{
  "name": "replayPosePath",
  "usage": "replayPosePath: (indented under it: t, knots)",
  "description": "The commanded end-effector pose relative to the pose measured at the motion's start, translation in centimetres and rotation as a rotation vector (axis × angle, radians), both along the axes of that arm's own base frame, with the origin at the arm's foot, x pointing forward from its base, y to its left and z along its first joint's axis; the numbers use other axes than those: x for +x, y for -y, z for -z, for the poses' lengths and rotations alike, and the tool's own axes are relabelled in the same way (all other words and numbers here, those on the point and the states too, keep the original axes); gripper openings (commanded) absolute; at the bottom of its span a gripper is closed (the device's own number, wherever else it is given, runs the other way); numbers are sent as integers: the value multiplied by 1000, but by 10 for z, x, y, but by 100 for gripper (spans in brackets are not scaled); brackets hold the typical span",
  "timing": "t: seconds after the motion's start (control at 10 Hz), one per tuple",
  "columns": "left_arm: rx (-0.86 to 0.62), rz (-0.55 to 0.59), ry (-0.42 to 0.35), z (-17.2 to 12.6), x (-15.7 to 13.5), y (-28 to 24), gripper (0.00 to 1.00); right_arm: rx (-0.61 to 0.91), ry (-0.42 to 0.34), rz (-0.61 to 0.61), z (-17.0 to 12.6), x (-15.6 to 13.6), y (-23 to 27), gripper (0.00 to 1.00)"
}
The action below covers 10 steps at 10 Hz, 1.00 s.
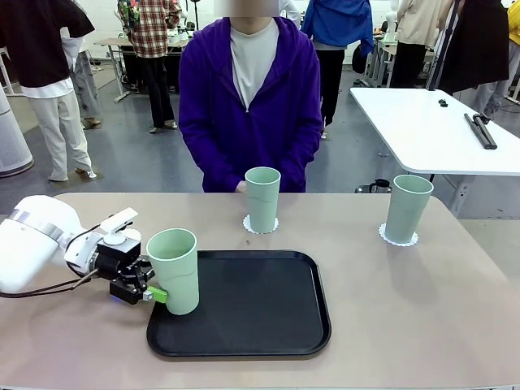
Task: Place coasters on the table and set cups on them.
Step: Take one Reusable plastic cup from the Flat Tray and place it on a coaster set by the human.
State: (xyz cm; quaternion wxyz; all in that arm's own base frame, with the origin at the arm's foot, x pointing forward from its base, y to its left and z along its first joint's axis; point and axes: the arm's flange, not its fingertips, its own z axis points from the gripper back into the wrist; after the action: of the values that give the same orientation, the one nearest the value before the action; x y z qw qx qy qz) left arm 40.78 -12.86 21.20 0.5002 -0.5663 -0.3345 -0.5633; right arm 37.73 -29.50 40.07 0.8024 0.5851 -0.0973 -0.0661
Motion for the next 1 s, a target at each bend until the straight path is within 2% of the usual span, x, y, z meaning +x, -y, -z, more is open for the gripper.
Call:
replayPosePath:
  t: [0.0, 0.3, 0.4, 0.5, 0.6, 0.7, 0.9]
  knots:
    - [24, 3, -2, 2, 0, 17, 100, -6, 2, 4, -1, 0, 0, 100]
    - [5, 31, 47, 0, -3, 28, 100, -6, 2, 4, -1, 0, 0, 100]
    - [-7, 42, 59, -1, -3, 28, 74, -6, 2, 4, -1, 0, 0, 100]
    - [-11, 40, 60, -3, -2, 27, 40, -6, 2, 4, -1, 0, 0, 100]
    - [-18, 41, 62, -3, -2, 26, 14, -6, 2, 4, -1, 0, 0, 100]
    - [-23, 45, 69, -5, -2, 25, 0, -6, 2, 4, -1, 0, 0, 100]
    - [-29, 41, 58, -10, -4, 24, 0, -6, 2, 4, -1, 0, 0, 100]
